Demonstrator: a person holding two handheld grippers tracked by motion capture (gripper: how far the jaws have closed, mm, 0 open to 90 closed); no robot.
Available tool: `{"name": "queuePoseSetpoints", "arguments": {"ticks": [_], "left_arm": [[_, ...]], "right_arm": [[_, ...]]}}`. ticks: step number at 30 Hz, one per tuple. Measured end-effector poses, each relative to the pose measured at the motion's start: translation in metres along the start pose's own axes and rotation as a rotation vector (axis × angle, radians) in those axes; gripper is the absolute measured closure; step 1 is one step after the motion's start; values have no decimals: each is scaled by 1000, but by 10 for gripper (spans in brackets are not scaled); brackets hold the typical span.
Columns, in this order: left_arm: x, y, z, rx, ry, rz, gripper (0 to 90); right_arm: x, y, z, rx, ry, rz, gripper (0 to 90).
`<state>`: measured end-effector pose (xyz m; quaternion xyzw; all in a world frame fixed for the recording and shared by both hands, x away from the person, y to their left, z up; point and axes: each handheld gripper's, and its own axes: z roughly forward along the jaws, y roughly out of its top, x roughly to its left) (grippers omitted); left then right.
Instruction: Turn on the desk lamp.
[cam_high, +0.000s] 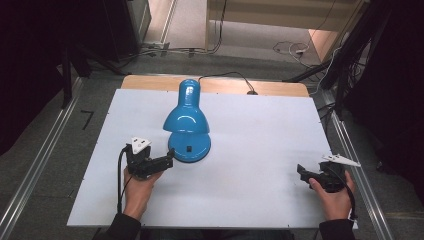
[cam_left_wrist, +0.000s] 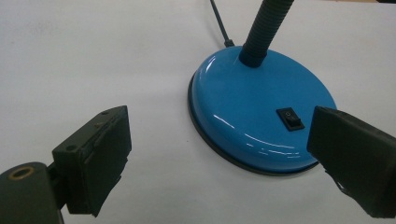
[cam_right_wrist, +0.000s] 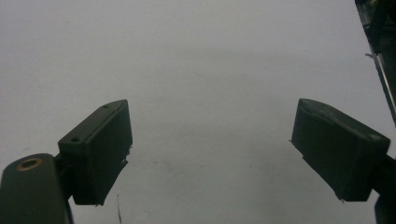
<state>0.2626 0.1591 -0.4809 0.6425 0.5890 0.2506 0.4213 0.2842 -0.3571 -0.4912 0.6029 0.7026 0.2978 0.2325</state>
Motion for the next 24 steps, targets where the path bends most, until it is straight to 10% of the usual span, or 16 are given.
{"name": "queuePoseSetpoints", "arguments": {"ticks": [24], "left_arm": [[-21, 4, 18, 7, -42, 37, 152]], "right_arm": [[0, 0, 1, 1, 3, 2, 111]]}}
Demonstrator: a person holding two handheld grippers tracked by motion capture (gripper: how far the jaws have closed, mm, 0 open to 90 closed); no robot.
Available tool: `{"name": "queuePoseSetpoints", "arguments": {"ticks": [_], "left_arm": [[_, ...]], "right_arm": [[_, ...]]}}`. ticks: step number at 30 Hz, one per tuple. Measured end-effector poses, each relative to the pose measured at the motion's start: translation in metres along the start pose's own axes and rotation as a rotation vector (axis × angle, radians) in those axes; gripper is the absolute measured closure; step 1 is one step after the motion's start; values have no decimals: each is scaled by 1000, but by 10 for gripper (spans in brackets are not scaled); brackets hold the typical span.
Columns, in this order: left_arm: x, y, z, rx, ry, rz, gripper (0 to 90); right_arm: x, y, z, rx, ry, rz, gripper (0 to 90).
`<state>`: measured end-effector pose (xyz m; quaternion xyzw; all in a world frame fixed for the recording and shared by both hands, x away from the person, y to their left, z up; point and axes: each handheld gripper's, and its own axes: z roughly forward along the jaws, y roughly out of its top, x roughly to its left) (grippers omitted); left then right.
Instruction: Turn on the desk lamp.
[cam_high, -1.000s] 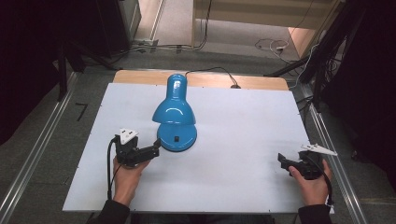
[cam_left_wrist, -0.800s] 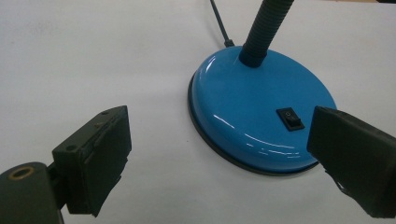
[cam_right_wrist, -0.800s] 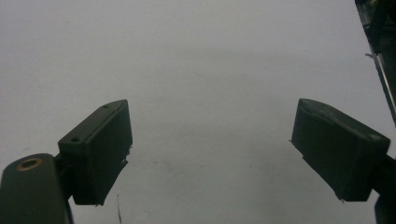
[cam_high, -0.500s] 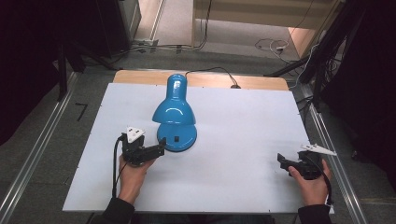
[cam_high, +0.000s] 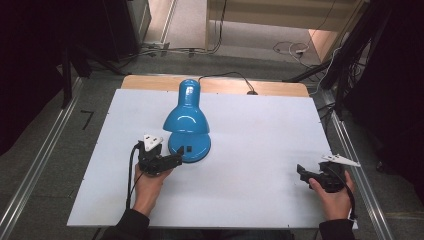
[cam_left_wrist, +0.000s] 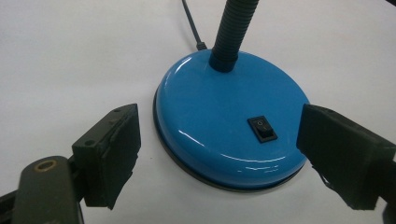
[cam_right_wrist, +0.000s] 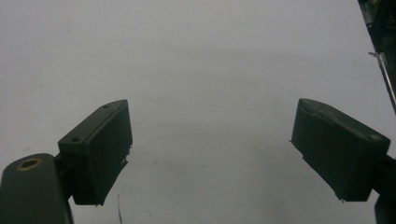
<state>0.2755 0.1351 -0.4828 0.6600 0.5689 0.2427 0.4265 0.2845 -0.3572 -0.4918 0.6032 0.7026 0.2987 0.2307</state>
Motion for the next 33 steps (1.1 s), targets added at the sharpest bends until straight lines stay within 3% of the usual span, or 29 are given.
{"name": "queuePoseSetpoints", "arguments": {"ticks": [21, 27, 33], "left_arm": [[-10, 3, 14, -11, -28, 2, 261], [-13, 4, 16, -25, -52, 12, 402], [-16, 3, 22, -9, -87, 34, 635]], "right_arm": [[0, 0, 0, 1, 1, -2, 111], [0, 0, 0, 3, 0, -2, 111], [0, 0, 0, 3, 1, -3, 113]]}}
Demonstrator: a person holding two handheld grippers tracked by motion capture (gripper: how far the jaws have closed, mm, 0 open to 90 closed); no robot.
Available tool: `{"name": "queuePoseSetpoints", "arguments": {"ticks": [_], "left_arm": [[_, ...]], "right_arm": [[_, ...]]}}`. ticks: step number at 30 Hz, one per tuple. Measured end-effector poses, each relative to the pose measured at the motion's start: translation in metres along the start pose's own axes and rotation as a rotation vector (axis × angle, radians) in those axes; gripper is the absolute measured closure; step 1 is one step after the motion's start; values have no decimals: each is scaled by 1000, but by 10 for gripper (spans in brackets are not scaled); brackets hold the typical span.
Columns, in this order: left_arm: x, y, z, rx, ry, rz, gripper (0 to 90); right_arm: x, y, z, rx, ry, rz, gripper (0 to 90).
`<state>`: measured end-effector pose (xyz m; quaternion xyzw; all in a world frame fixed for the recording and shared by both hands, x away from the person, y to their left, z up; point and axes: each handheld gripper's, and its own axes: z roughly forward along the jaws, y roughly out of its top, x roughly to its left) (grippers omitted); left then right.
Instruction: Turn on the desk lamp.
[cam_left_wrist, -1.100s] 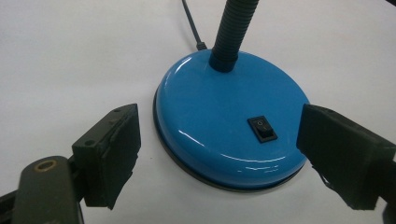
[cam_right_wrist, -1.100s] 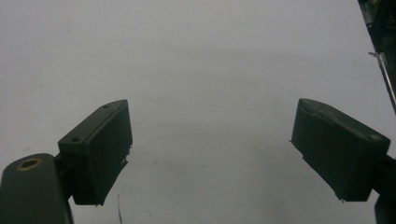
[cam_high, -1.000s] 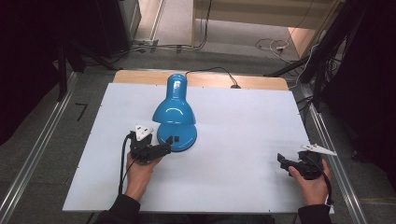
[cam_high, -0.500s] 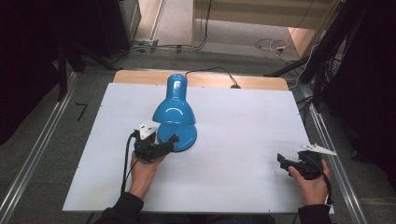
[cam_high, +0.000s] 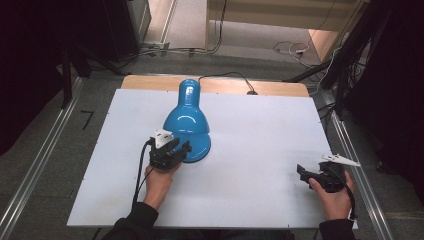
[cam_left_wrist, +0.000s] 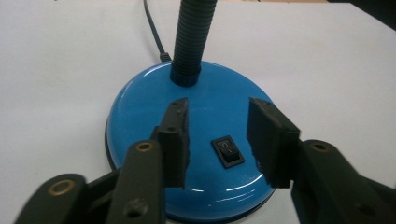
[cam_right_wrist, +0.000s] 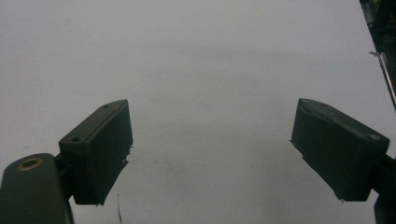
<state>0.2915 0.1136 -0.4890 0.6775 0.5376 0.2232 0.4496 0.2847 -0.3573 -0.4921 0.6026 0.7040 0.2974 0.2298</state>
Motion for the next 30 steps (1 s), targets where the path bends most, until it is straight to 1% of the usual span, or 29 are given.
{"name": "queuePoseSetpoints", "arguments": {"ticks": [1, 2, 3, 4, 5, 6, 8, 12, 15, 22, 30], "left_arm": [[-1, 0, 2, 1, -13, -2, 670], [-1, 0, 2, 1, -13, -2, 700], [-2, 0, 3, 9, -18, 2, 700], [-2, 0, 4, 14, -26, 3, 752], [-4, 0, 6, 22, -33, 9, 767], [-4, 0, 6, 22, -33, 9, 784], [-4, -1, 8, 36, -32, 22, 828], [-3, -2, 10, 42, -34, 20, 890], [-3, -2, 12, 46, -40, 24, 900], [-2, -3, 15, 57, -41, 30, 900], [-3, -4, 16, 62, -41, 28, 900]], "right_arm": [[0, 0, 0, -1, 1, 1, 113], [0, 0, 0, -2, 1, 0, 113], [0, 0, 0, -2, 1, 0, 113], [0, 0, 0, -1, 0, 2, 113], [0, 0, 0, 1, 1, 2, 113], [0, 0, 0, 1, 0, 2, 113], [0, 0, 0, 0, 3, 1, 113], [-1, 0, 0, 2, 2, 2, 113], [-1, 0, 0, 2, 2, 2, 113], [-1, 0, 0, 2, 2, 2, 113], [-1, 0, 0, 1, 3, 3, 113]]}}
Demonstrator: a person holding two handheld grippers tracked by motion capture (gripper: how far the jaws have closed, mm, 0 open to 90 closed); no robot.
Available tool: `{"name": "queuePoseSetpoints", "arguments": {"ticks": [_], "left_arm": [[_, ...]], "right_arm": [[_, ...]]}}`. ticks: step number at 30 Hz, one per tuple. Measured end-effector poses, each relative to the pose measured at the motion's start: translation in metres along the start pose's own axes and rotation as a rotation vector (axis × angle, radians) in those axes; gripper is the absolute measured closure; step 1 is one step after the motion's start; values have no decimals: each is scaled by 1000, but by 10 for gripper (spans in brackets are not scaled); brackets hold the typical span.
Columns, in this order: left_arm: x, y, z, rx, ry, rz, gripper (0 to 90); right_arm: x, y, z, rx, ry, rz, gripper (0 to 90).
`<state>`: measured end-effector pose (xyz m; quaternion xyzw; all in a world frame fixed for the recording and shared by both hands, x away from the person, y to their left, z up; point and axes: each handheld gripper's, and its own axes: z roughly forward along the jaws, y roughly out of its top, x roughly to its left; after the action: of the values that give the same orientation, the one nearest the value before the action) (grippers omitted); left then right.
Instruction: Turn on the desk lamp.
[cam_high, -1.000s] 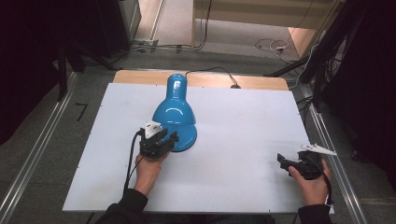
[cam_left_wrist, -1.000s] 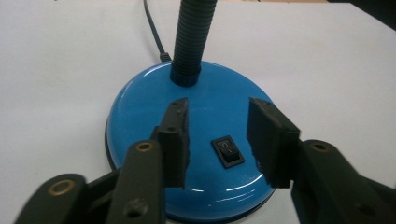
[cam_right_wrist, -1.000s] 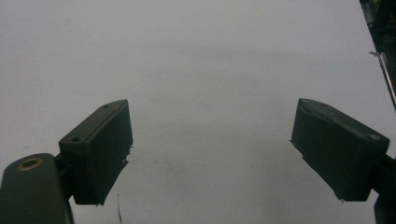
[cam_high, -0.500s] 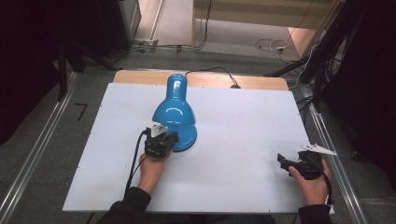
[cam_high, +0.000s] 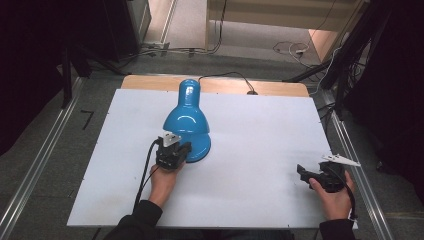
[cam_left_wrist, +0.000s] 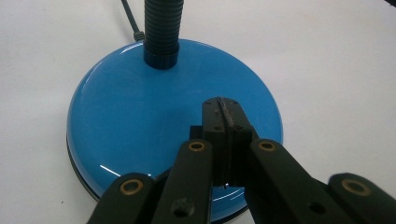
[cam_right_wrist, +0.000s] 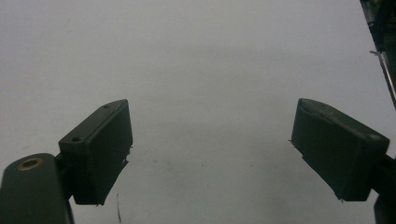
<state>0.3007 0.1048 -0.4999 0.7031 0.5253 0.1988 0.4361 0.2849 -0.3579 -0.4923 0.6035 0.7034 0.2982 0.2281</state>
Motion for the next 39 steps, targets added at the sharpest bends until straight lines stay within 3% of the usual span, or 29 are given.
{"name": "queuePoseSetpoints", "arguments": {"ticks": [18, 39], "left_arm": [[0, -1, 0, 12, 5, -11, 900], [-2, -3, 0, 0, 15, 9, 900]], "right_arm": [[-1, 0, 0, 4, 0, -3, 113], [0, 0, 0, 3, -2, 1, 117]]}}
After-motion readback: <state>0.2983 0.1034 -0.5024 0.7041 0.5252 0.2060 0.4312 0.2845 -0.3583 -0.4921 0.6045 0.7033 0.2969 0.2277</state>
